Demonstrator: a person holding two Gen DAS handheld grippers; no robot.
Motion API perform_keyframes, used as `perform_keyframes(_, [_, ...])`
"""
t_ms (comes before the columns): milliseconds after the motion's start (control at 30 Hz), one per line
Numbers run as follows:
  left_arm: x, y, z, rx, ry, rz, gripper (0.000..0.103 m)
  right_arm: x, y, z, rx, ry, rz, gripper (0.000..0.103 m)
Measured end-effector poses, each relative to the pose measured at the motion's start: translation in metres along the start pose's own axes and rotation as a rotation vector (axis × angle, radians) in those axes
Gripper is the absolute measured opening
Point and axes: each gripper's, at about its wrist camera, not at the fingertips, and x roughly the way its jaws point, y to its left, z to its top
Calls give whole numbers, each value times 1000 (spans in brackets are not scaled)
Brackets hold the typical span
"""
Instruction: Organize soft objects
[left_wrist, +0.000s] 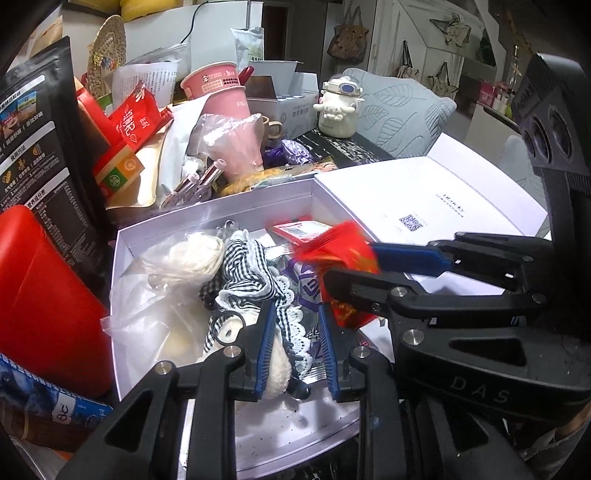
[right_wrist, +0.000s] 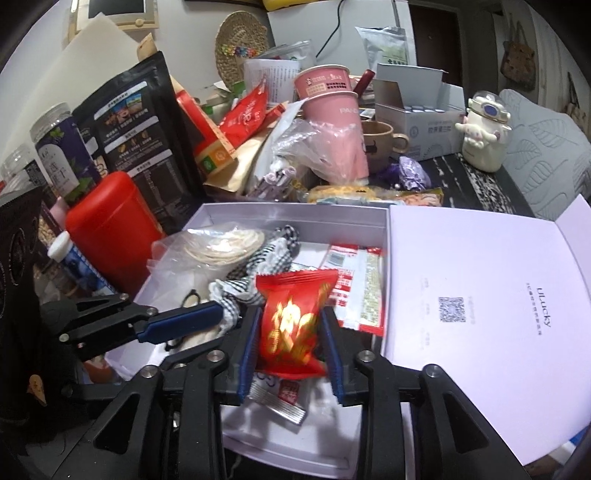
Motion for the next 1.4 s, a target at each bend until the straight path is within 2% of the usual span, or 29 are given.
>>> perform_keyframes(133, [-4,4,2,-38,-6,-30,23,-7,-6,0,26,-11,-19,65])
perform_keyframes(167, [-5,4,3,-44,-6,-33,24,-9,-7,1,33,-12,-14,66])
perform_keyframes(400, [-17,3,9,-52,-11,43,24,-29,-2,7,19,-44,-50,69])
perform_keyframes(500, [-26,6,12,-64,-25,61,42,-40,-1,10,13,-63,-73,69])
perform_keyframes(567, [-33,7,13,-70,-45,74,65,-49,1,13,-4,-82,-96,74])
perform_keyframes(633, [-46,7,16,-71,-83,91,70,-60,5,15,-25,-115,-118,78])
perform_keyframes(800, [-71,7,24,-74,-130,110,70,-87,11,22,-37,-171,-149,81])
perform_keyframes(967, [-101,3,29,-68,-183,140,70,-117,18,25,-58,-245,-189,88])
perform_keyframes(1033, [-114,2,31,-67,-205,148,72,-129,21,24,-68,-268,-199,89])
perform_keyframes(1133, [-136,-1,30,-66,-247,168,81,-149,28,21,-77,-299,-214,89])
perform_keyframes(1400, [-187,-15,18,-47,-308,182,81,-197,47,6,-93,-356,-232,90])
